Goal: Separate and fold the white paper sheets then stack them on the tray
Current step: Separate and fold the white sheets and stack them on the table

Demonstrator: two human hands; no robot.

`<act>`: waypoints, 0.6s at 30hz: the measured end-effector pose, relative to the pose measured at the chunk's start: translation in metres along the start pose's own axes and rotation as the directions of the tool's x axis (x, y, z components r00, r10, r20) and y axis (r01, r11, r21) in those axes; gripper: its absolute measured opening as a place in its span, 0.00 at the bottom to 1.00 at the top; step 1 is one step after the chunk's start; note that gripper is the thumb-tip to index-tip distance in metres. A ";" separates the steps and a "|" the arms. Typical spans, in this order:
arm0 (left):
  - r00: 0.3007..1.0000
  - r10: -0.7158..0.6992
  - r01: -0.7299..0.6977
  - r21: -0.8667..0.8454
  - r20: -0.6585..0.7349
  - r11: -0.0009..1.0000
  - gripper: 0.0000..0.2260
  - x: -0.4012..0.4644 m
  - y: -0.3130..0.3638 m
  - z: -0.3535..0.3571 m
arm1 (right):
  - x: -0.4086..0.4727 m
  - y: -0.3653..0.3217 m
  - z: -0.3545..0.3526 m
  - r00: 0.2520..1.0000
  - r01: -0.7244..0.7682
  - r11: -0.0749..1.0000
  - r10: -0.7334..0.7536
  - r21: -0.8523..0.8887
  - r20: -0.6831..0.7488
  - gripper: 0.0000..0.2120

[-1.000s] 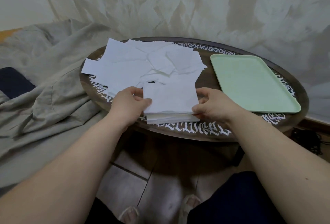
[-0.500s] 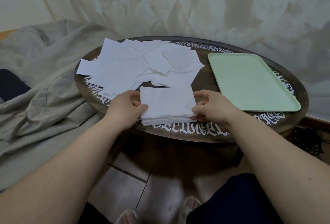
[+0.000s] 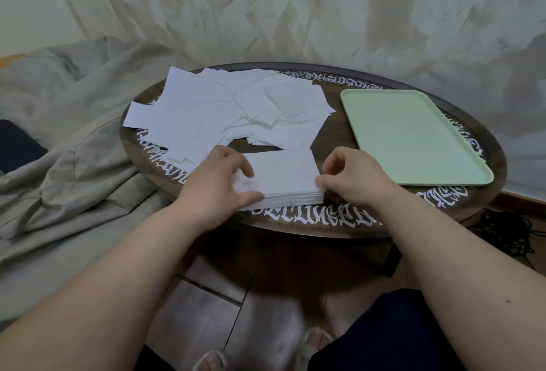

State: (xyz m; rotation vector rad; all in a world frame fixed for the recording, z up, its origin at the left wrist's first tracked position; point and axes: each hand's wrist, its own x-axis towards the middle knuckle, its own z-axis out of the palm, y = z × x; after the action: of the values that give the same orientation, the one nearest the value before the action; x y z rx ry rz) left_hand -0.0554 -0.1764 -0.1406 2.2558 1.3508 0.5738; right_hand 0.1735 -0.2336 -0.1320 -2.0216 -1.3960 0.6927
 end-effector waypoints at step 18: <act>0.989 0.048 -0.053 0.032 0.138 0.998 0.09 -0.001 -0.008 0.010 | 0.000 -0.002 0.009 0.944 0.288 0.897 -0.207 -0.336 0.257 0.12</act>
State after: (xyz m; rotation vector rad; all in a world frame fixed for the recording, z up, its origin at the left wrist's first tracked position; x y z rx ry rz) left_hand -0.0560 -0.1756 -0.1531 2.3179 1.2492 0.4060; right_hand 0.1659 -0.2315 -0.1363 -2.0308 -2.0026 0.5805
